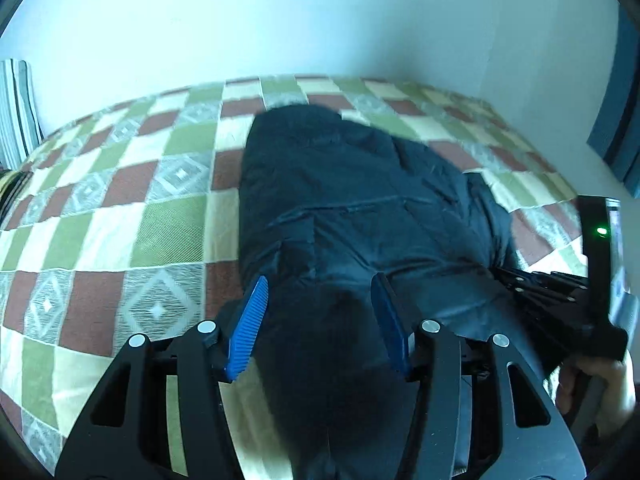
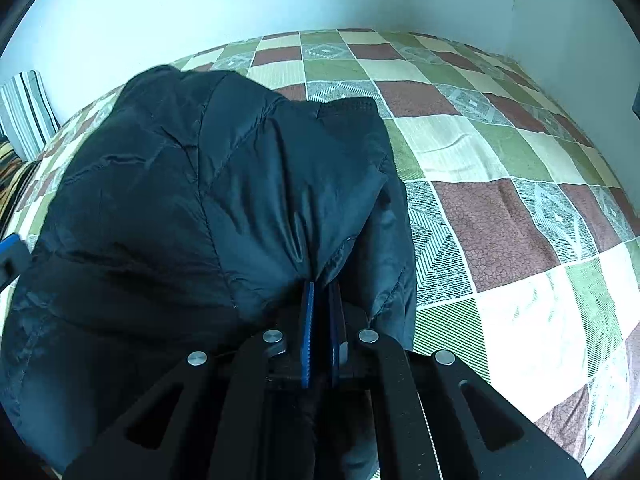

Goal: Fold large clothes

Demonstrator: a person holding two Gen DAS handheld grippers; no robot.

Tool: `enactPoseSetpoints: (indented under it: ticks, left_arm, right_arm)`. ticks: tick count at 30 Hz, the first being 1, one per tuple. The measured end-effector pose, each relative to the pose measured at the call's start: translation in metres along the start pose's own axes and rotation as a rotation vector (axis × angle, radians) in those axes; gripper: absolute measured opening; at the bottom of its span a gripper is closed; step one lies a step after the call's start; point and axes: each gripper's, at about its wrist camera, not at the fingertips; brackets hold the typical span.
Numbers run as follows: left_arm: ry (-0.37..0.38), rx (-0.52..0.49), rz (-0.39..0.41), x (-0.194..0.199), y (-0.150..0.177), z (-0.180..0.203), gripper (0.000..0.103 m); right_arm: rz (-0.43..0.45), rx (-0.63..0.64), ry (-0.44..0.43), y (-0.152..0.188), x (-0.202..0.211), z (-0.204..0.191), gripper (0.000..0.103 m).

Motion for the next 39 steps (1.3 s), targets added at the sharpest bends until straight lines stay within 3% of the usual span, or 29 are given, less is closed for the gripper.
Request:
enactPoseSetpoints:
  ticks: [5,7,8,10,11,19,25,32,36,39]
  left_arm:
    - [0.061,-0.035,-0.04,0.005,0.02,0.005,0.053]
    - [0.048,-0.045,-0.035,0.002,0.027,0.006,0.053]
    - [0.05,-0.043,-0.035,0.001,0.028,0.006,0.053]
    - [0.054,-0.04,-0.037,0.0,0.028,0.006,0.053]
    - [0.054,-0.043,-0.039,0.0,0.027,0.006,0.053]
    - [0.016,-0.1,-0.043,-0.016,0.036,0.018,0.053]
    - [0.023,-0.094,-0.052,-0.03,0.042,0.02,0.053]
    - [0.005,-0.1,-0.02,-0.022,0.041,0.021,0.052]
    - [0.0,-0.098,-0.005,-0.011,0.039,0.019,0.053]
    - [0.009,-0.079,-0.009,-0.003,0.034,0.013,0.053]
  right_arm:
    - [0.017,-0.017,-0.034,0.004,0.03,0.003,0.009]
    - [0.02,-0.023,-0.058,0.01,0.044,0.005,0.011]
    - [0.025,-0.025,-0.065,0.014,0.051,0.006,0.015]
    - [0.042,-0.021,-0.051,0.02,0.062,0.007,0.042]
    - [0.049,-0.015,-0.038,0.024,0.066,0.007,0.045]
    - [-0.043,0.014,-0.003,0.04,0.028,0.005,0.043]
    - [-0.039,0.001,0.003,0.049,0.007,0.007,0.043]
    - [-0.009,-0.01,0.007,0.048,0.017,0.006,0.043]
    - [0.021,-0.011,0.04,0.048,0.028,0.007,0.055]
    - [0.033,-0.019,0.032,0.045,0.039,0.01,0.055]
Point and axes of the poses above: each gripper's, at about its wrist camera, not at the fingertips, and x roughly against the way its jaws point, z to its right, y to its underside, and after that the axes turned 1 degree about -z, right-handed
